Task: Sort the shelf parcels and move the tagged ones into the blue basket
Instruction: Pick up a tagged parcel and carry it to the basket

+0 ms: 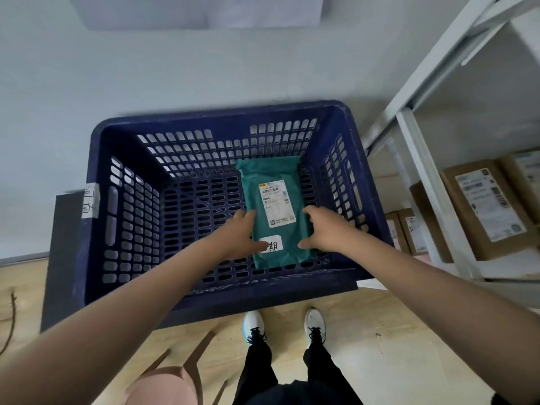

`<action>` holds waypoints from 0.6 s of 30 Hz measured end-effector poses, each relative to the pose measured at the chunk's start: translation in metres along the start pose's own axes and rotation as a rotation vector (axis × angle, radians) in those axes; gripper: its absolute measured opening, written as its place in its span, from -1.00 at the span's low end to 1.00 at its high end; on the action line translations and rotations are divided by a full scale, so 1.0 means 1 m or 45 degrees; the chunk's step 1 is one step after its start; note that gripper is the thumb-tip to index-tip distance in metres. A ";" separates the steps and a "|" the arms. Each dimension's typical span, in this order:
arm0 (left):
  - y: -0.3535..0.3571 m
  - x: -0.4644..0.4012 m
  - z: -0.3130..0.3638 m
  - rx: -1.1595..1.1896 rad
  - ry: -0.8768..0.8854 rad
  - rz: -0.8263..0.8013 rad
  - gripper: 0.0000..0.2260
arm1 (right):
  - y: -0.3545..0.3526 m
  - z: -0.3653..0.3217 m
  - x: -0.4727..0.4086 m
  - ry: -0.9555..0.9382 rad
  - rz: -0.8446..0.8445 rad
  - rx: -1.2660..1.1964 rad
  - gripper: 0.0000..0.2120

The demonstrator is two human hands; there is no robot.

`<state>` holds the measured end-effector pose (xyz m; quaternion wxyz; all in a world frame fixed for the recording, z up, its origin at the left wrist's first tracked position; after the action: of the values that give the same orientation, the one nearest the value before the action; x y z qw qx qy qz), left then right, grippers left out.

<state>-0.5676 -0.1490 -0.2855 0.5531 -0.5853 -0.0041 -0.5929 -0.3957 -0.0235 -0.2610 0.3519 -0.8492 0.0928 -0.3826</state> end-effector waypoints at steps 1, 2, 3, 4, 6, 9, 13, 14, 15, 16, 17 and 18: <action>-0.005 0.008 0.005 -0.001 0.026 0.024 -0.23 | -0.003 -0.003 0.008 -0.031 0.035 -0.017 -0.17; -0.009 0.017 0.010 -0.004 0.051 0.049 -0.26 | -0.006 -0.005 0.017 -0.046 0.069 -0.044 -0.17; -0.013 0.025 0.014 -0.006 0.074 0.078 -0.27 | -0.009 -0.007 0.026 -0.062 0.110 -0.064 -0.17; -0.016 0.035 0.018 -0.010 0.093 0.115 -0.27 | -0.011 -0.009 0.036 -0.082 0.156 -0.076 -0.19; -0.018 0.051 0.023 -0.012 0.111 0.210 -0.25 | -0.014 -0.012 0.054 -0.119 0.246 -0.088 -0.22; -0.016 0.077 0.028 -0.006 0.135 0.356 -0.29 | -0.018 -0.017 0.077 -0.183 0.379 -0.069 -0.26; -0.013 0.108 0.037 0.048 0.148 0.551 -0.35 | -0.025 -0.017 0.107 -0.284 0.556 -0.062 -0.33; -0.013 0.116 0.040 0.072 0.151 0.591 -0.36 | -0.027 -0.015 0.114 -0.319 0.591 -0.071 -0.35; -0.012 0.123 0.043 0.100 0.152 0.618 -0.37 | -0.029 -0.013 0.121 -0.358 0.617 -0.087 -0.37; -0.011 0.131 0.046 0.126 0.156 0.637 -0.38 | -0.032 -0.011 0.128 -0.398 0.640 -0.108 -0.39; -0.011 0.139 0.049 0.154 0.164 0.655 -0.38 | -0.035 -0.009 0.135 -0.440 0.661 -0.128 -0.40; -0.010 0.146 0.053 0.191 0.173 0.673 -0.39 | -0.039 -0.006 0.142 -0.480 0.679 -0.141 -0.41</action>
<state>-0.4940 -0.2058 -0.1600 0.7293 -0.4823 0.1417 -0.4641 -0.3068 -0.0585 -0.1491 0.4039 -0.8687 0.2657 -0.1073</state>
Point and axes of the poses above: each hand's wrist, its own x-axis away from the middle knuckle, its own y-axis out of the palm, z = x × y, the point moved 1 cm from there along -x, towards the middle knuckle, and after that the axes turned 11 degrees about -y, right-handed, at the moved point
